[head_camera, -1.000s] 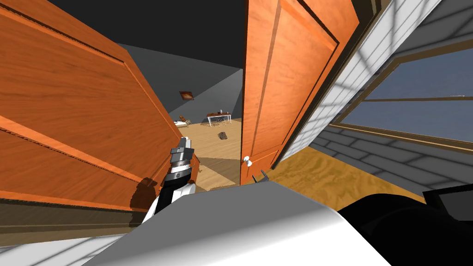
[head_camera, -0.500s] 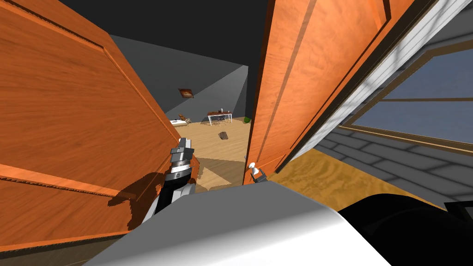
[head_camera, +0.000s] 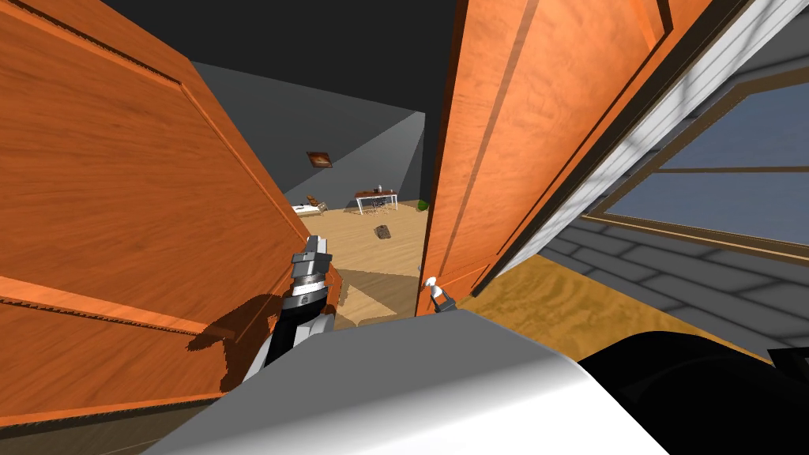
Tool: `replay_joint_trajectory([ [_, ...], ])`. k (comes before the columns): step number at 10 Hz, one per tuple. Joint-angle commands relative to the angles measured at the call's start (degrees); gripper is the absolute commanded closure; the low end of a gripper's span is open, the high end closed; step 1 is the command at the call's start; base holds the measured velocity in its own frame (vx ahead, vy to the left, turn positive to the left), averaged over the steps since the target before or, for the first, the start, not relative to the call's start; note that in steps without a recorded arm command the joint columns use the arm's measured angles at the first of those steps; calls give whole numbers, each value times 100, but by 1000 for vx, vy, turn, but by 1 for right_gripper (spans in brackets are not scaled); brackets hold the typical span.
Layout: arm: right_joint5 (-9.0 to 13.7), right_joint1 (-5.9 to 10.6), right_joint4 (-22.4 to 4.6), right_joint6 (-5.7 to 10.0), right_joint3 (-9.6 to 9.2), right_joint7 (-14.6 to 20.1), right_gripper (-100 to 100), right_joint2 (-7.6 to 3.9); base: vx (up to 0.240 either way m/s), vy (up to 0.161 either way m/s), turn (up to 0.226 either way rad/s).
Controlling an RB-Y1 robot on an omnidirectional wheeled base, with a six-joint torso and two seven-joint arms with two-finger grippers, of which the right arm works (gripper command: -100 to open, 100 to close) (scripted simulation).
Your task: Push the door open
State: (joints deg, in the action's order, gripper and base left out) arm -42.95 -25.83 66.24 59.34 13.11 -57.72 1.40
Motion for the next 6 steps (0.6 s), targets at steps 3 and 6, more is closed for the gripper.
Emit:
replay_joint_trajectory([
  [3,35,13,-19,-13,-15,161,100,-19,0,1,-5],
  [6,107,51,-47,-37,-47,479,100,-53,16,9,-20],
])
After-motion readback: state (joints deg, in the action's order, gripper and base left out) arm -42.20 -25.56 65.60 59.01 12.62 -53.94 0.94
